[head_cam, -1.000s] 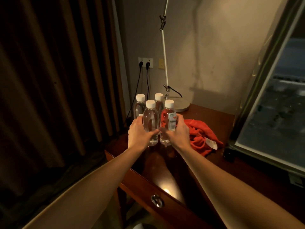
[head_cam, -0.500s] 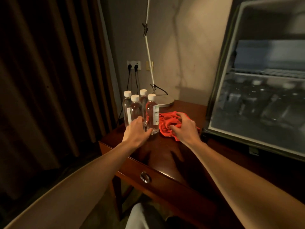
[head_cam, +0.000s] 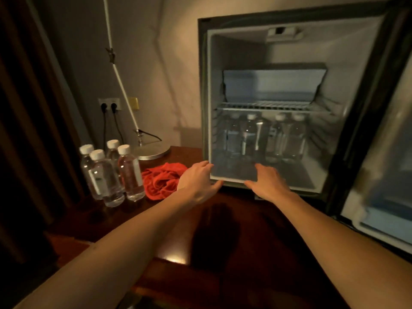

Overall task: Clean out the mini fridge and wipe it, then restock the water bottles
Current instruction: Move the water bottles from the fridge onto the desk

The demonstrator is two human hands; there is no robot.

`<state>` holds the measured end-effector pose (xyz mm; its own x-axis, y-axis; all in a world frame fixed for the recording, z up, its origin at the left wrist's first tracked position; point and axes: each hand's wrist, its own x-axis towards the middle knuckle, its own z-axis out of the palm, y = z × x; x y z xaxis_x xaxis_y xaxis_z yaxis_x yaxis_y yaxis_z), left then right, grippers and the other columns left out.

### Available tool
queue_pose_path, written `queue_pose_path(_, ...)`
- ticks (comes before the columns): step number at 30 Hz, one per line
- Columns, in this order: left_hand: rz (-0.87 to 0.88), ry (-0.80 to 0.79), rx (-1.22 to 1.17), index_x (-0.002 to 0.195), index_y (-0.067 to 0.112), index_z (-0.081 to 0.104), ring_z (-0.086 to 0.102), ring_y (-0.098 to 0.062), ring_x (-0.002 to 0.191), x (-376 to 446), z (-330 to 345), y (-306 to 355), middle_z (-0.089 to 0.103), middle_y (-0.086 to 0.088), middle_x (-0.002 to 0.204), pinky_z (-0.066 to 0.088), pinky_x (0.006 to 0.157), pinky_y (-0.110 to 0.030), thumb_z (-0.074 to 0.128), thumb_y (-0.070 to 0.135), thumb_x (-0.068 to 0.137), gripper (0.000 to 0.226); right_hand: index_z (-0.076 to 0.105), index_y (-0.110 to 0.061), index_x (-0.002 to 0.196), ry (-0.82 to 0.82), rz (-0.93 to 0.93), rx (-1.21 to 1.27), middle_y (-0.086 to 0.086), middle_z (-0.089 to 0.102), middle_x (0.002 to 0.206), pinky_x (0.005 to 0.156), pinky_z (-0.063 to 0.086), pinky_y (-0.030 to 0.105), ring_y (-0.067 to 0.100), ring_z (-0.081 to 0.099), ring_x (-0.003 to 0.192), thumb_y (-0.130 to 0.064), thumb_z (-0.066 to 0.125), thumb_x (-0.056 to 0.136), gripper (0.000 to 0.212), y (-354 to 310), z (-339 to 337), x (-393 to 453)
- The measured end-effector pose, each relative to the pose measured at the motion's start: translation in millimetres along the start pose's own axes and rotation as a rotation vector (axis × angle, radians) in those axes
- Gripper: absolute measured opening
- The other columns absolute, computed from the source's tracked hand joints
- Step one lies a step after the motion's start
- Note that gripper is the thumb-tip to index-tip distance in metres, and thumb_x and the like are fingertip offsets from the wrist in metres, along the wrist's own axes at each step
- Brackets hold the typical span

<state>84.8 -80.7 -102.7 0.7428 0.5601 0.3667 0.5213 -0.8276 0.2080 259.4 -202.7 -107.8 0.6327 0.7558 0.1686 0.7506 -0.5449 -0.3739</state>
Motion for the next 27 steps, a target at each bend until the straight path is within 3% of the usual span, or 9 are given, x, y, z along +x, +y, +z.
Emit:
queue_pose_path(3,0.036,-0.036,-0.014,0.137,0.013,0.050,0.044,-0.025,0.133,33,19,25,0.049,-0.006,0.144,0.041,0.104,-0.038,0.054,0.056,0.091,0.064,0.047,-0.024,0.139,0.035,0.029,0.095,0.006,0.056,0.134,0.097,0.048,0.038,0.029,0.055,0.118,-0.037,0.068,0.088,0.057,28,-12,15)
queue_pose_path(7,0.005,-0.044,-0.121,0.136,0.018,0.049,0.052,-0.027,0.126,79,40,48,0.054,-0.006,0.138,0.047,0.098,-0.041,0.057,0.056,0.088,0.063,0.046,-0.016,0.140,0.110,0.050,0.124,0.008,0.054,0.139,0.100,0.039,0.030,0.028,0.051,0.126,-0.033,0.068,0.089,0.059,54,-15,47)
queue_pose_path(12,-0.199,-0.049,-0.309,0.134,0.022,0.043,0.060,-0.037,0.113,134,66,50,0.056,-0.007,0.129,0.048,0.082,-0.042,0.057,0.067,0.078,0.073,0.045,-0.016,0.142,0.120,0.055,0.326,0.006,0.056,0.138,0.100,0.039,0.029,0.026,0.052,0.126,-0.033,0.072,0.086,0.064,57,-6,93)
queue_pose_path(15,-0.322,0.003,-0.340,0.138,0.018,0.041,0.059,-0.041,0.112,163,79,42,0.059,-0.013,0.129,0.049,0.086,-0.044,0.061,0.053,0.081,0.069,0.043,-0.024,0.144,0.171,0.041,0.405,0.009,0.062,0.131,0.097,0.047,0.036,0.029,0.058,0.120,-0.038,0.077,0.079,0.074,49,6,125)
queue_pose_path(18,-0.405,0.070,-0.504,0.128,0.022,0.049,0.064,-0.036,0.103,185,89,38,0.065,-0.008,0.115,0.054,0.083,-0.043,0.059,0.049,0.081,0.055,0.046,-0.021,0.142,0.185,0.051,0.507,0.011,0.064,0.125,0.088,0.045,0.029,0.029,0.060,0.116,-0.030,0.079,0.079,0.071,39,17,151)
queue_pose_path(20,-0.421,0.090,-0.601,0.124,0.021,0.050,0.064,-0.026,0.098,203,100,35,0.063,0.000,0.108,0.053,0.084,-0.040,0.060,0.053,0.081,0.054,0.049,-0.022,0.139,0.219,0.033,0.583,0.007,0.066,0.122,0.089,0.048,0.032,0.026,0.062,0.112,-0.039,0.081,0.074,0.074,33,24,164)
queue_pose_path(22,-0.454,0.158,-0.666,0.117,0.024,0.057,0.065,-0.020,0.095,223,117,25,0.065,0.004,0.103,0.054,0.085,-0.039,0.055,0.071,0.076,0.062,0.056,-0.022,0.132,0.263,0.011,0.656,0.002,0.069,0.117,0.088,0.052,0.036,0.021,0.066,0.104,-0.051,0.080,0.068,0.074,31,32,177)
queue_pose_path(24,-0.503,0.212,-0.715,0.112,0.027,0.061,0.068,-0.021,0.092,232,123,21,0.070,0.002,0.099,0.057,0.084,-0.041,0.050,0.082,0.069,0.071,0.064,-0.017,0.119,0.328,-0.014,0.658,-0.002,0.069,0.105,0.083,0.048,0.021,0.011,0.063,0.094,-0.039,0.081,0.074,0.053,30,38,183)
queue_pose_path(27,-0.488,0.255,-0.795,0.120,0.021,0.051,0.066,-0.026,0.097,226,116,30,0.069,-0.005,0.107,0.052,0.086,-0.038,0.059,0.068,0.077,0.064,0.068,-0.010,0.110,0.392,-0.048,0.670,-0.008,0.059,0.090,0.065,0.033,0.000,0.004,0.052,0.086,-0.023,0.080,0.080,0.035,29,37,185)
